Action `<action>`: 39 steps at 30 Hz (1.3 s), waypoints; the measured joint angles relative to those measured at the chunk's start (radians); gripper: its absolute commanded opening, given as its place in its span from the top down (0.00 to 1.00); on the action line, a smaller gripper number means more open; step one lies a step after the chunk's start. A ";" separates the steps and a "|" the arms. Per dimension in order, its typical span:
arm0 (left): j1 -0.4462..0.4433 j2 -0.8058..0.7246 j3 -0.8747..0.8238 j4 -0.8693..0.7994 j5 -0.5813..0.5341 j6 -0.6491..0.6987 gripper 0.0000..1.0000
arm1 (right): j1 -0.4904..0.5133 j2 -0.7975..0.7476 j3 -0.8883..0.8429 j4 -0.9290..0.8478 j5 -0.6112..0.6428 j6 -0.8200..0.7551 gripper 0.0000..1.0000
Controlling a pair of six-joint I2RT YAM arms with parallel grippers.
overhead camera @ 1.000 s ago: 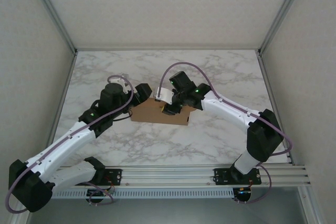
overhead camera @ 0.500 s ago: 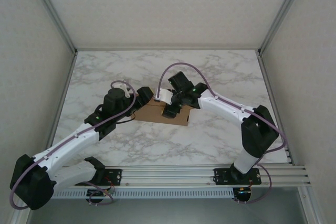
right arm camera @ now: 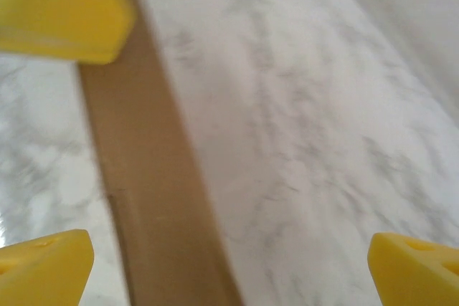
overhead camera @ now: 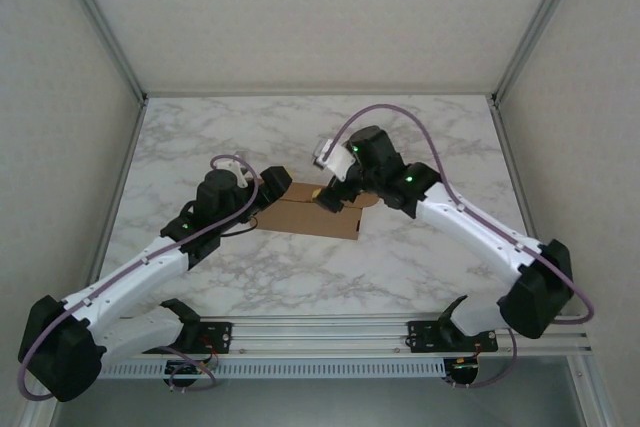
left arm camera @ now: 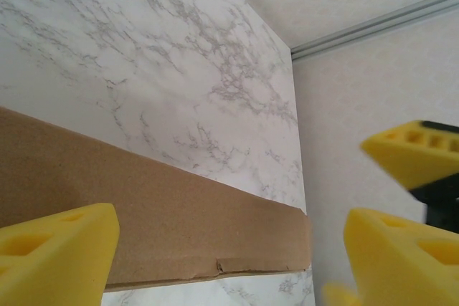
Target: Fold the paper box
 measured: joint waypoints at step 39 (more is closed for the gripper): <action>0.000 -0.031 -0.008 -0.042 -0.011 0.035 0.15 | -0.216 -0.126 -0.257 -0.061 -0.266 1.099 0.53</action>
